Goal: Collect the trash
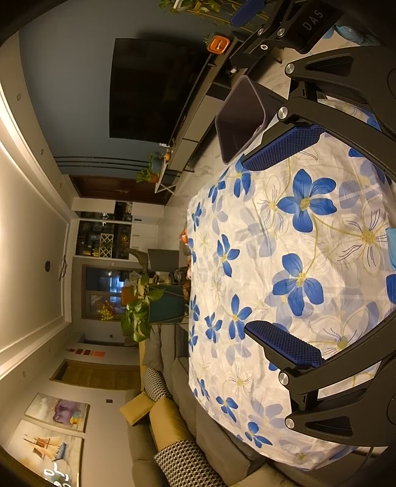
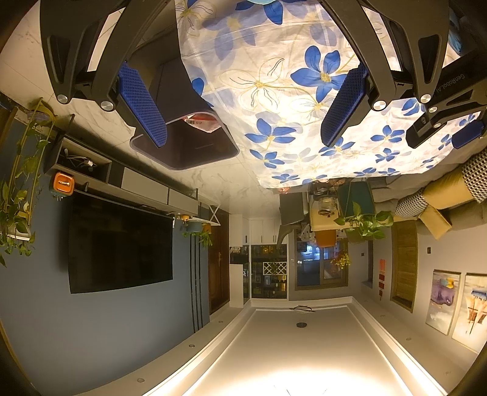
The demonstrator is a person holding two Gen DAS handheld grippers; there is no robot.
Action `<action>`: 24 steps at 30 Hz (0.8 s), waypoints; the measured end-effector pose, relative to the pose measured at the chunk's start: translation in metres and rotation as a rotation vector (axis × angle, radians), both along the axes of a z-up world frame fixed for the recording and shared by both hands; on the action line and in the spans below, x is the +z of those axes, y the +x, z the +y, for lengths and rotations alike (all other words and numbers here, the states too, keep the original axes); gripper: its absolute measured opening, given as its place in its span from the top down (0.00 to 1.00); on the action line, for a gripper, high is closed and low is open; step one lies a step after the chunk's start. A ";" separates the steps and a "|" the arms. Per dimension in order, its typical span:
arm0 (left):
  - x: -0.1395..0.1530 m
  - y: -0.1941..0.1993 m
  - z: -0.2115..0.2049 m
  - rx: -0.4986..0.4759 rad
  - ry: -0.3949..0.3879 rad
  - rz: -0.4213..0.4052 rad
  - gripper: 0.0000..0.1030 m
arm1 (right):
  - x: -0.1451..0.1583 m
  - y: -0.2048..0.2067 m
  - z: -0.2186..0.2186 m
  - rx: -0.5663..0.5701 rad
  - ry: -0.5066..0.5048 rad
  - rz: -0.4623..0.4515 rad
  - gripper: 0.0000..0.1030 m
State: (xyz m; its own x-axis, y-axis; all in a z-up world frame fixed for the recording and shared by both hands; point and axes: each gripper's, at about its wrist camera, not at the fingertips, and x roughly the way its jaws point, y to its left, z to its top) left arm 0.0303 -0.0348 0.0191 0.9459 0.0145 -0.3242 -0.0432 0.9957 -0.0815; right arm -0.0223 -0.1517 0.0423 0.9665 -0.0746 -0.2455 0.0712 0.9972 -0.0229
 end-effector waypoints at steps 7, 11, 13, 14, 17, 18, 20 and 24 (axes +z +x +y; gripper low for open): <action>0.000 0.000 0.000 -0.001 -0.001 0.000 0.06 | 0.001 0.000 0.001 -0.001 0.002 -0.002 0.05; 0.001 -0.001 0.000 0.000 0.000 -0.001 0.06 | 0.001 0.000 0.001 0.000 0.003 -0.002 0.05; 0.001 -0.001 0.000 0.001 -0.001 -0.002 0.06 | 0.001 0.000 0.001 0.000 0.001 -0.002 0.05; 0.001 -0.001 0.000 0.001 -0.001 -0.002 0.06 | 0.001 0.000 0.000 0.001 0.002 -0.002 0.05; 0.001 -0.001 0.000 0.000 0.000 -0.002 0.06 | 0.001 0.000 0.000 -0.001 0.001 -0.002 0.05; 0.002 -0.001 0.001 0.000 0.000 -0.001 0.06 | 0.001 0.000 -0.001 0.000 0.002 -0.002 0.05; 0.002 -0.001 0.001 0.000 0.000 -0.001 0.06 | 0.001 0.000 0.000 0.000 0.002 -0.001 0.05; 0.001 -0.001 0.000 0.000 -0.001 -0.002 0.06 | 0.000 -0.001 -0.001 0.000 0.003 -0.002 0.05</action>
State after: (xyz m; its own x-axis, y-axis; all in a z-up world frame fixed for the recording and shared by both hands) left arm 0.0291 -0.0347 0.0205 0.9465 0.0143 -0.3224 -0.0431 0.9957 -0.0823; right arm -0.0228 -0.1526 0.0427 0.9669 -0.0738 -0.2441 0.0711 0.9973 -0.0199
